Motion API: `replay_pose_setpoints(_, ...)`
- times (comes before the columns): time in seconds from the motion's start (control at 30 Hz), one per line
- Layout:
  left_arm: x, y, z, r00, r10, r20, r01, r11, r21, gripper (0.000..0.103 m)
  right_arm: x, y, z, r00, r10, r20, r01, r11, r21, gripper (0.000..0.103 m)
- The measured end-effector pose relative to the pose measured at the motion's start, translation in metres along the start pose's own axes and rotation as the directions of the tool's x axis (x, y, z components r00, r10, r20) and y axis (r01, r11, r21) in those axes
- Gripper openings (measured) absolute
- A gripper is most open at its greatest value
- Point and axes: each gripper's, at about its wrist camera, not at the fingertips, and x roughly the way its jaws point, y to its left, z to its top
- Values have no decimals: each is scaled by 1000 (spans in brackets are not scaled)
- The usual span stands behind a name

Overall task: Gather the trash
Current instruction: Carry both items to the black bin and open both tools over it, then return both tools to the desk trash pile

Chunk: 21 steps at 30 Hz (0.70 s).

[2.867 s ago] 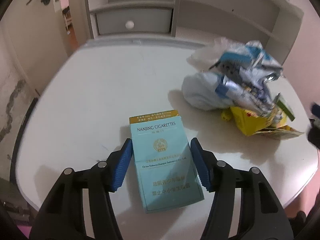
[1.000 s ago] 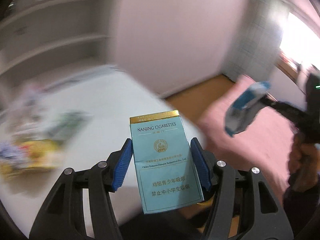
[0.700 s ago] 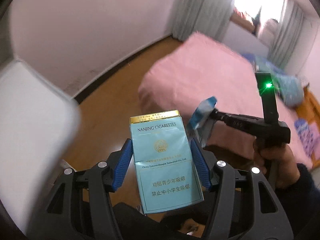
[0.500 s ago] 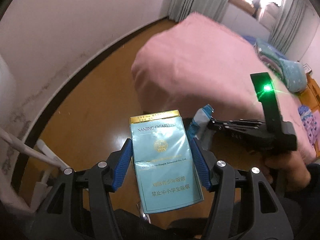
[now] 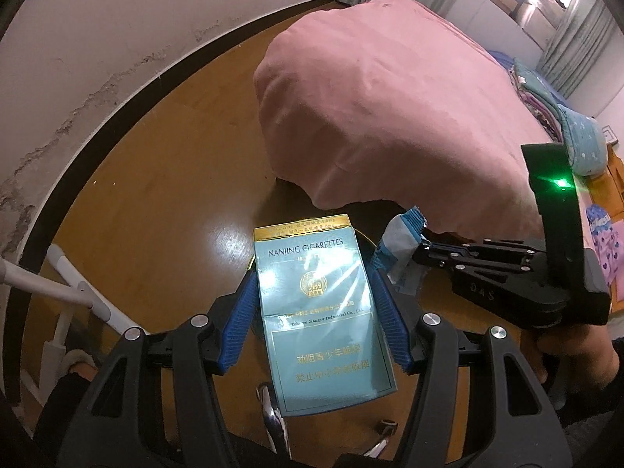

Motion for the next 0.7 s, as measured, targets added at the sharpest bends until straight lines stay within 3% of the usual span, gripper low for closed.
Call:
replay_pose_setpoints(0.3,6,-10,4,999,31,-7,-31,999,25,61,-1,-3,2,1000,22,-5,-22,1000,19,6)
replay_pose_setpoints(0.37,4,-11,3,999,35,-4,-34,999,28,61,-2,-2,1,1000,20,6,-20,1000,18,36)
replay_pose_setpoints(0.4,3,-11,3,999,38,-3,-38,999,28,62,-4,-3,1,1000,18,20,-19,1000,24,76)
replay_pose_setpoints(0.43,3,-11,3,999,39,-3,-39,999,28,62,-8,-4,1,999,9,49,-10,999,32,86)
replay_pose_setpoints(0.47,2,-11,2,999,39,-3,-39,999,25,62,-15,-4,0,996,-5,89,3,1000,31,86)
replay_pose_setpoints(0.7,-3,-20,4,999,40,1,-40,998,40,65,-31,-13,5,994,10,110,-18,997,72,86)
